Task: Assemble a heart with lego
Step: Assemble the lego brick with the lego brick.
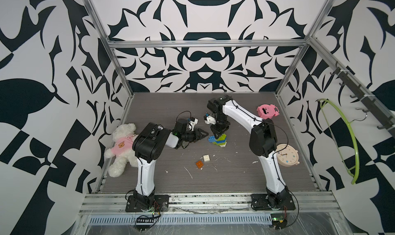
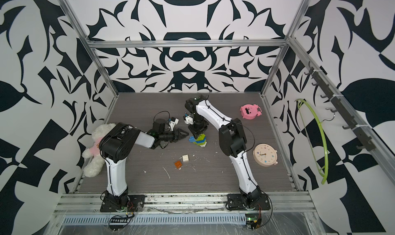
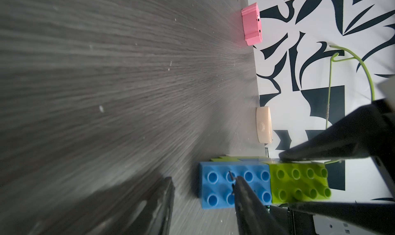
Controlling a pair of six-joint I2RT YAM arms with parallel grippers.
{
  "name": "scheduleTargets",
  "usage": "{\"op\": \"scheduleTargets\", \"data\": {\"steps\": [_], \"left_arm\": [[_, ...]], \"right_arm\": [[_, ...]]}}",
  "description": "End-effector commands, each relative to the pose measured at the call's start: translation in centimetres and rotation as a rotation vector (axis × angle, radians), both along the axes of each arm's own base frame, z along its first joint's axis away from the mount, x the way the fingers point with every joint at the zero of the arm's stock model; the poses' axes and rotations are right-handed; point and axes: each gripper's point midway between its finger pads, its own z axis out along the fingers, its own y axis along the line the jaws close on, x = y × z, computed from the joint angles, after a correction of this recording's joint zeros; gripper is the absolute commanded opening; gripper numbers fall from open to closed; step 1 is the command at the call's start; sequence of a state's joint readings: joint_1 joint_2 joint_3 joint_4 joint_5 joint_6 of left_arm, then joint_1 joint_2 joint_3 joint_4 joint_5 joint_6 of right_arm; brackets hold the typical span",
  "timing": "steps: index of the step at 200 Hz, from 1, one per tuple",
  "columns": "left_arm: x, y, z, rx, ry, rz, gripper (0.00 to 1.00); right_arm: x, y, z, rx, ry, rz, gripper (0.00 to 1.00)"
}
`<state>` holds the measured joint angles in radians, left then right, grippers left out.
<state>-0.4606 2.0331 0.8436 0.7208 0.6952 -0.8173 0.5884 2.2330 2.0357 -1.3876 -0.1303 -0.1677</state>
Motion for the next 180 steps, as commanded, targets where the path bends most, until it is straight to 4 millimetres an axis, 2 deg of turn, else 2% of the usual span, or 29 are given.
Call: {"op": "scheduleTargets", "data": {"steps": [1, 47, 75, 96, 125, 132, 139, 155, 180], "left_arm": [[-0.6, 0.5, -0.4, 0.035, 0.027, 0.001, 0.51], [-0.4, 0.6, 1.3, 0.021, -0.001, 0.009, 0.51], [-0.2, 1.9, 1.9, 0.022, -0.020, 0.056, 0.52], [0.0, 3.3, 2.1, 0.017, -0.031, 0.105, 0.52], [-0.1, 4.5, 1.9, 0.005, -0.027, 0.139, 0.52], [-0.2, 4.6, 1.8, 0.006, -0.025, 0.139, 0.52], [-0.2, 4.7, 1.7, 0.008, -0.025, 0.141, 0.52], [-0.4, 4.6, 1.5, 0.004, -0.022, 0.137, 0.52], [-0.4, 4.5, 1.6, -0.014, -0.021, 0.133, 0.52]], "right_arm": [[0.4, 0.1, 2.6, 0.054, -0.069, -0.010, 0.41], [1.6, 0.6, 4.7, 0.107, -0.156, -0.020, 0.43], [2.1, 0.7, 6.2, 0.126, -0.235, -0.005, 0.44], [1.7, 0.9, 7.2, 0.164, -0.273, -0.004, 0.45], [0.3, -0.1, 5.9, 0.115, -0.201, 0.011, 0.48], [-0.1, -0.2, 5.5, 0.108, -0.182, 0.016, 0.58], [-0.4, -0.3, 5.2, 0.102, -0.171, 0.021, 0.62], [-0.7, -0.3, 4.5, 0.089, -0.160, 0.037, 0.63], [-0.2, -0.6, 3.2, 0.003, -0.161, 0.086, 0.65]]}}
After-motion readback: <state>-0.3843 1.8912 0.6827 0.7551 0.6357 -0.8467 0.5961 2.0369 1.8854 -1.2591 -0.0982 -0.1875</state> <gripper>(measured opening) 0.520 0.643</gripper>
